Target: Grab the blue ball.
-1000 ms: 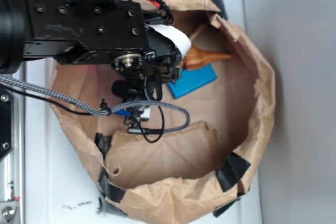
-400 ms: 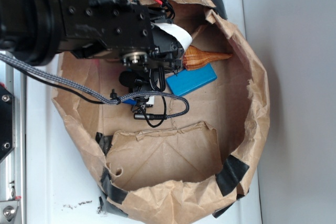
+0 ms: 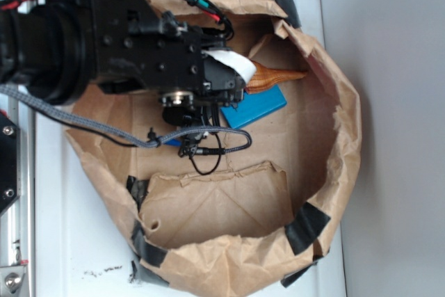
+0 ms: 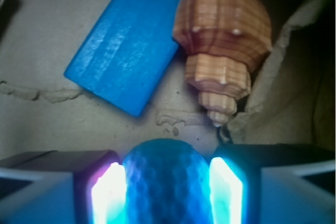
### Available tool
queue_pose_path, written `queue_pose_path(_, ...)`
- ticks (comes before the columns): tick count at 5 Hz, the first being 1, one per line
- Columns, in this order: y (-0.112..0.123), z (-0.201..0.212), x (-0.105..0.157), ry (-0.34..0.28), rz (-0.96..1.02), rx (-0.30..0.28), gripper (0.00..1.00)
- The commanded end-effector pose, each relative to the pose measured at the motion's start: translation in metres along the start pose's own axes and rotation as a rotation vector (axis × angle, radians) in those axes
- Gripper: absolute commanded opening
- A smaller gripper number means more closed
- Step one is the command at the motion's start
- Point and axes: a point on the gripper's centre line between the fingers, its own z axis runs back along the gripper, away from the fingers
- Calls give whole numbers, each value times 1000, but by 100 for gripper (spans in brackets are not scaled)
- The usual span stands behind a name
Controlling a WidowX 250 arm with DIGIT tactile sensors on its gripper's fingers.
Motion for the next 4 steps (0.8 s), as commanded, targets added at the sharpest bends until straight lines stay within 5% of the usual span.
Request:
queue_pose_path(1, 2, 51, 3, -112, -7, -73, 0)
queue_pose_path(2, 1, 102, 4, -222, -31, -159, 0)
queue_pose_path(4, 9, 125, -3, -272, -44, -209, 0)
